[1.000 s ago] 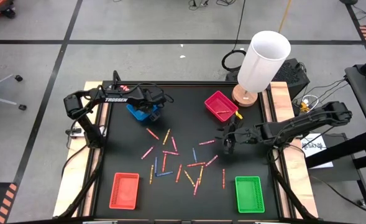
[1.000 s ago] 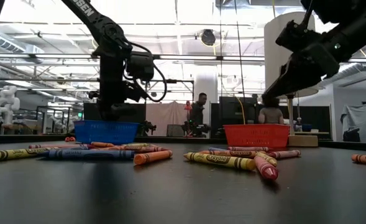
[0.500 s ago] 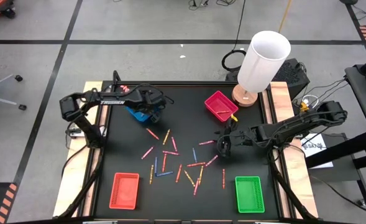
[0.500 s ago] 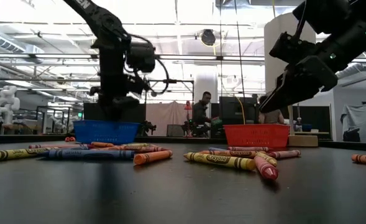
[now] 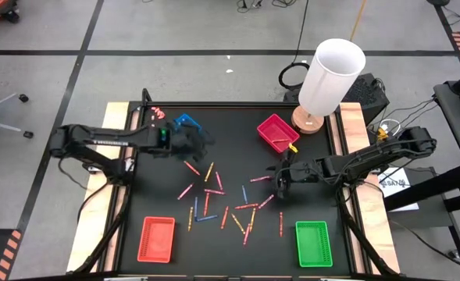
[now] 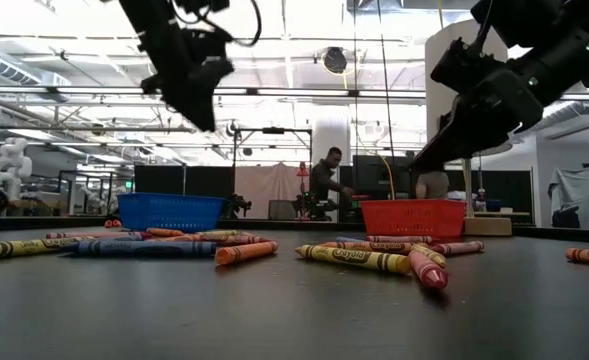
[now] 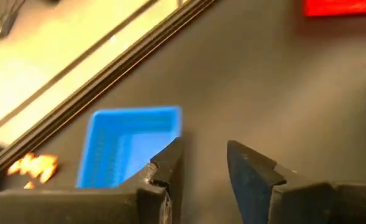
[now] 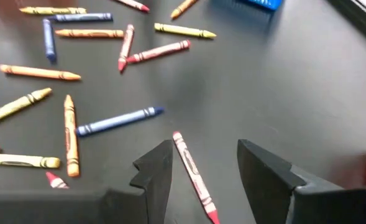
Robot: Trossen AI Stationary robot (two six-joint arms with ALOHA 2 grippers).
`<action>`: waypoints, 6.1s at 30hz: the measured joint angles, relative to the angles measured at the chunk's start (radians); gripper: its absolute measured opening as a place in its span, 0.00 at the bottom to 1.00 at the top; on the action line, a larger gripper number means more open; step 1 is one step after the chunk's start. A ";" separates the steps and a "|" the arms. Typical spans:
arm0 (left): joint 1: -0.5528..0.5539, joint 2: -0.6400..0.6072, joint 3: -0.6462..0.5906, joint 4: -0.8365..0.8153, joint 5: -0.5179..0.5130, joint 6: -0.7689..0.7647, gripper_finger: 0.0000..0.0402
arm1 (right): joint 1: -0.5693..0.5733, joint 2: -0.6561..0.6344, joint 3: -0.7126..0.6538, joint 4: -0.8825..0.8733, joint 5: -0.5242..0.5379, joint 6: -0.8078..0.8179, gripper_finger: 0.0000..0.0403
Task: Sort crayons
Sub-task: Put the yellow crayon into the blue bin
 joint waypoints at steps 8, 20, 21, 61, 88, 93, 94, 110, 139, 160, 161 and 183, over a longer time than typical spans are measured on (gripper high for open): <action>-0.215 0.082 0.000 0.205 -0.059 -0.001 0.30 | 0.001 0.000 0.000 0.014 -0.104 0.026 0.41; -0.370 0.259 -0.001 0.546 -0.060 -0.002 0.30 | 0.098 0.000 0.000 0.019 -0.180 0.036 0.41; -0.378 0.272 -0.001 0.573 -0.059 -0.002 0.30 | 0.105 0.000 0.000 0.015 -0.179 0.032 0.41; -0.395 0.450 0.022 0.137 -0.118 -0.529 0.29 | 0.123 0.000 0.000 0.026 -0.125 -0.073 0.41; -0.274 0.543 0.024 0.175 0.052 -0.604 0.15 | 0.122 0.000 0.000 0.072 0.029 -0.121 0.41; -0.274 0.543 0.024 0.168 0.052 -0.572 0.04 | 0.122 0.000 0.000 0.072 0.029 -0.121 0.41; -0.274 0.543 0.024 0.168 0.046 -0.564 0.03 | 0.122 0.000 0.000 0.072 0.029 -0.121 0.41; -0.279 0.459 0.019 0.168 -0.038 -0.381 0.00 | 0.122 0.000 0.000 0.073 0.028 -0.108 0.41; -0.352 0.355 0.021 -0.033 0.013 -0.629 0.13 | 0.123 0.000 0.000 0.073 0.028 -0.061 0.41; -0.287 0.414 0.022 -0.058 0.058 -0.705 0.31 | 0.123 0.000 0.000 0.073 0.029 -0.066 0.41; -0.280 0.419 0.021 -0.055 0.067 -0.696 0.31 | 0.123 0.000 0.000 0.075 0.029 -0.066 0.41; -0.203 0.518 0.023 0.030 0.136 -0.573 0.29 | 0.123 0.000 0.000 0.069 0.031 -0.071 0.41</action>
